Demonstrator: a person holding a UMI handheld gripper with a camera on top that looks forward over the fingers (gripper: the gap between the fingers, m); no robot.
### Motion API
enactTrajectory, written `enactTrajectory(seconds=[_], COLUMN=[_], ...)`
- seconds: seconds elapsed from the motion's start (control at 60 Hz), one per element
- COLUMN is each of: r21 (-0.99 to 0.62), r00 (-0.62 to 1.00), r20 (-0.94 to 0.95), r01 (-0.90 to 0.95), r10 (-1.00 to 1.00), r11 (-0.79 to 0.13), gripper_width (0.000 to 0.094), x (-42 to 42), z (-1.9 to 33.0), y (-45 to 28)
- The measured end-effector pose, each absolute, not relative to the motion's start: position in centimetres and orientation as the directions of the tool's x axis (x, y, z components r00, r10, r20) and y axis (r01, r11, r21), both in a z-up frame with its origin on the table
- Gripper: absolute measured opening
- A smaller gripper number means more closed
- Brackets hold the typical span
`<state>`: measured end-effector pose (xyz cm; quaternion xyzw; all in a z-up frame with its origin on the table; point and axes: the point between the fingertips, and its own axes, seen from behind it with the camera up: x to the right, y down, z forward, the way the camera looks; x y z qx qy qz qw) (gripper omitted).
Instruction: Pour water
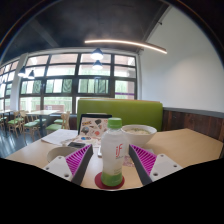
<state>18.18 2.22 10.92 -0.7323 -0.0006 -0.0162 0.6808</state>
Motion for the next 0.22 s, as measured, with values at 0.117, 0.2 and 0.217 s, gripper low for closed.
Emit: enactTrajectory(seconds=[0.117,0.2,0.217], r21=[-0.997,-0.997,-0.997], r00=[0.999,0.999,0.999], r20=[0.029,0.034,0.034], r01=[0.026,0.031,0.031], r10=[-0.035,-0.036,-0.037], r11=[-0.073,-0.077,-0.076], gripper_width=[0.0826,0.0825,0.0825], x=[18.77,18.90,18.93], z=[10.86,10.72,10.68], y=[2.14,2.26,2.27])
